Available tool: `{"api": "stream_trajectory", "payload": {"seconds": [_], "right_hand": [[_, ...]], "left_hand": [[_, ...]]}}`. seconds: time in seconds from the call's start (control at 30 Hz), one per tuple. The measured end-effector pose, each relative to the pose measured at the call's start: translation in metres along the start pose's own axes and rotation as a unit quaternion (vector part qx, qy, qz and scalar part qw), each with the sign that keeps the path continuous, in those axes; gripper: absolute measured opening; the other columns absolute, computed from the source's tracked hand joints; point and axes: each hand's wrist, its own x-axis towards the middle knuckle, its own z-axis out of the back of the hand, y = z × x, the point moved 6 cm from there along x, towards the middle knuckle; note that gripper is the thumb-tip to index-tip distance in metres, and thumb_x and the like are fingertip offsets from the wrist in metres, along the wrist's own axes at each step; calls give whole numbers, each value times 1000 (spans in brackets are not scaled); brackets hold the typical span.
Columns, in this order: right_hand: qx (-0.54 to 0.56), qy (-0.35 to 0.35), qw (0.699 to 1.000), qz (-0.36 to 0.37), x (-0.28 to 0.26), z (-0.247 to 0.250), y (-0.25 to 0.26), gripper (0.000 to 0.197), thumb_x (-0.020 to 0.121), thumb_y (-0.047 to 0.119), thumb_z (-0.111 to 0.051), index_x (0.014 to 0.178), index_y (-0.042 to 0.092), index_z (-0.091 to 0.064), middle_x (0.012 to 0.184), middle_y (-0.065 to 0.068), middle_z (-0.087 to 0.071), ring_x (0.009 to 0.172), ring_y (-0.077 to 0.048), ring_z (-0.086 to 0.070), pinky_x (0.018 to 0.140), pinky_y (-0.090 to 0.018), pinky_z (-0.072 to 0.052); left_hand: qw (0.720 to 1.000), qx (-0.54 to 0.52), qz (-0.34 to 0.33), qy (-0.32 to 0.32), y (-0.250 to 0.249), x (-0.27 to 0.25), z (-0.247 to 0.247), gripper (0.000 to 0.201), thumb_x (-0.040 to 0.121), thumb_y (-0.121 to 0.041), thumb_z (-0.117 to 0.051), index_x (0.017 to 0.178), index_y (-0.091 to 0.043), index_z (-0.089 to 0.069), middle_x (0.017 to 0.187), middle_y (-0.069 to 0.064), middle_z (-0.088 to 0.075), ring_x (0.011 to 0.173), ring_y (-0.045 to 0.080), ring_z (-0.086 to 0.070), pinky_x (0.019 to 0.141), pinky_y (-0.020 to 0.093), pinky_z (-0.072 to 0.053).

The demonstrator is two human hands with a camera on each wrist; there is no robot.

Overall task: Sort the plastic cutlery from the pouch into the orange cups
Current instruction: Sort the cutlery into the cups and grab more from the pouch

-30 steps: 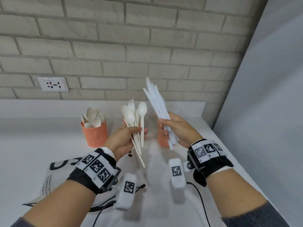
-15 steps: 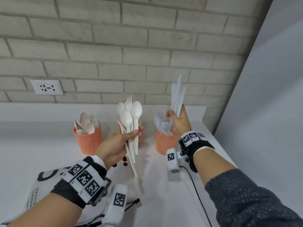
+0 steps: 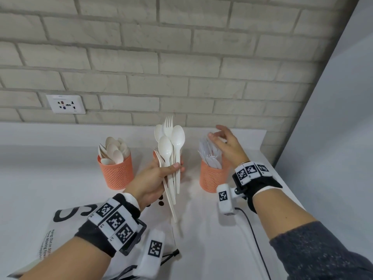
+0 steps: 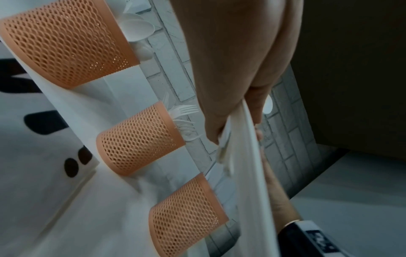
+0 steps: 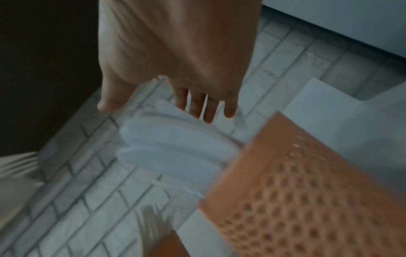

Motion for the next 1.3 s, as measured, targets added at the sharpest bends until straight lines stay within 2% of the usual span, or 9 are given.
{"api": "stream_trajectory", "payload": {"seconds": [0.1, 0.2, 0.37, 0.47, 0.67, 0.83, 0.93, 1.07, 1.3], "right_hand": [[-62, -91, 985, 130, -10, 5, 41, 32, 86, 23, -64, 117, 22, -55, 106, 2, -54, 106, -10, -50, 78, -3, -35], [-64, -64, 977, 195, -26, -15, 74, 16, 86, 6, -59, 98, 15, -65, 93, 3, -59, 86, -1, -54, 70, -9, -39], [-49, 105, 988, 104, -53, -73, 74, 16, 83, 8, -65, 94, 17, -57, 76, 0, -57, 64, -7, -52, 62, -16, -44], [62, 120, 990, 46, -64, -90, 69, 18, 87, 8, -60, 92, 17, -46, 69, -3, -56, 58, -11, -54, 53, -21, -45], [110, 116, 987, 30, -68, -99, 80, 13, 97, 14, -44, 106, 17, -53, 74, -3, -55, 62, -13, -54, 52, -19, -45], [122, 124, 984, 37, -66, -105, 88, 19, 98, 16, -43, 105, 11, -60, 72, 0, -56, 56, -10, -50, 48, -21, -39], [120, 95, 988, 38, -63, -104, 91, 13, 96, 20, -46, 96, 22, -59, 73, 3, -56, 58, -9, -50, 48, -21, -38], [117, 109, 987, -19, -55, -103, 88, 17, 93, 28, -49, 92, 16, -62, 71, 1, -57, 57, -10, -52, 50, -23, -37], [194, 136, 961, -144, -49, -101, 65, 21, 89, 17, -53, 69, 16, -59, 62, 2, -54, 58, -13, -50, 54, -26, -39]], "left_hand": [[1000, -19, 9, -7, -1, -2, 0, 35, 91, 6, -48, 124, -4, -50, 88, 6, -61, 64, 9, -66, 60, 21, -55], [998, -53, 35, -1, -3, -7, -2, 22, 90, 5, -41, 102, -4, -57, 76, 4, -55, 59, 14, -55, 59, 24, -47], [997, -59, 20, 48, -11, -16, -12, 8, 79, -7, -51, 84, -12, -54, 57, -4, -44, 40, 6, -33, 43, 18, -27], [998, -50, 2, 47, -13, -19, -9, 11, 91, -3, -47, 85, -11, -51, 46, -8, -42, 32, 0, -26, 34, 12, -21], [988, -80, 44, 126, -15, -30, 1, 15, 66, -17, -67, 68, -2, -62, 52, 3, -53, 27, 3, -33, 30, 14, -29], [966, -121, 62, 219, -18, -37, 6, 33, 62, -17, -71, 93, -9, -64, 66, 14, -61, 30, 9, -41, 35, 15, -38], [963, -105, 67, 240, -19, -39, 8, 34, 63, -16, -70, 96, -11, -64, 59, 13, -57, 31, 10, -42, 37, 16, -39], [971, -46, 68, 224, -15, -38, 13, 40, 58, -14, -71, 96, -11, -62, 58, 10, -55, 35, 13, -43, 40, 20, -40], [976, 46, 93, 190, 0, -39, 20, 37, 65, -11, -59, 102, -10, -55, 60, 3, -53, 37, 10, -43, 42, 20, -37]]}}
